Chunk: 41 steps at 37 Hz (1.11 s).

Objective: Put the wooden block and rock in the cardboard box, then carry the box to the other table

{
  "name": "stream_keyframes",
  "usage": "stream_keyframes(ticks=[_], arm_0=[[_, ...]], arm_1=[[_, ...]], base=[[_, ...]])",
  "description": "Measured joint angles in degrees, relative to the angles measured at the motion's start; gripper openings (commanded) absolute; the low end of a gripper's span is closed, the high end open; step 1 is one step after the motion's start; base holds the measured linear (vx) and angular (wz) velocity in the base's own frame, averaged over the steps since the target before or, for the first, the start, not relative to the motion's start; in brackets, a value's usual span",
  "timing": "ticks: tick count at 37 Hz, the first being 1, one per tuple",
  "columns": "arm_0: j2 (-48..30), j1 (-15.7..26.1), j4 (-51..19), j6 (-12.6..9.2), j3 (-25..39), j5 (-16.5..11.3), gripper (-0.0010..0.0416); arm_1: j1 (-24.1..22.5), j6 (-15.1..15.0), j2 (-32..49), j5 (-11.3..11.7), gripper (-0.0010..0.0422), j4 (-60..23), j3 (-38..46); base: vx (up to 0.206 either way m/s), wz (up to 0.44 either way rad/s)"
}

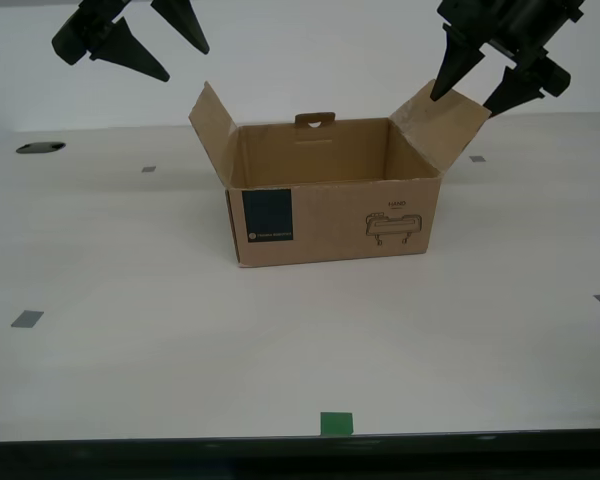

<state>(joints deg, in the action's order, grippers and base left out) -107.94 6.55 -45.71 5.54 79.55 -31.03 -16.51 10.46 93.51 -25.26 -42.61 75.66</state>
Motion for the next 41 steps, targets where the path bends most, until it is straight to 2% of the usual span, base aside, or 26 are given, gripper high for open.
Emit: stream_keyframes(ticks=[20, 34, 41], arm_0=[[-7.9, 2.3, 2.4, -0.3, 2.1, -0.5, 0.0356], [-8.0, 3.6, 3.7, -1.1, 2.1, -0.5, 0.0374], [-8.0, 4.0, 4.4, -1.1, 2.0, -0.5, 0.0363]], arm_1=[[-0.1, 0.6, 0.0, 0.0, 0.0295, 0.7, 0.0], [-0.1, 0.6, 0.0, 0.0, 0.0295, 0.7, -0.1], [-0.2, 0.9, 0.0, 0.0, 0.0295, 0.6, -0.1]], base=[[0.000, 0.000], [0.000, 0.000], [0.000, 0.000]])
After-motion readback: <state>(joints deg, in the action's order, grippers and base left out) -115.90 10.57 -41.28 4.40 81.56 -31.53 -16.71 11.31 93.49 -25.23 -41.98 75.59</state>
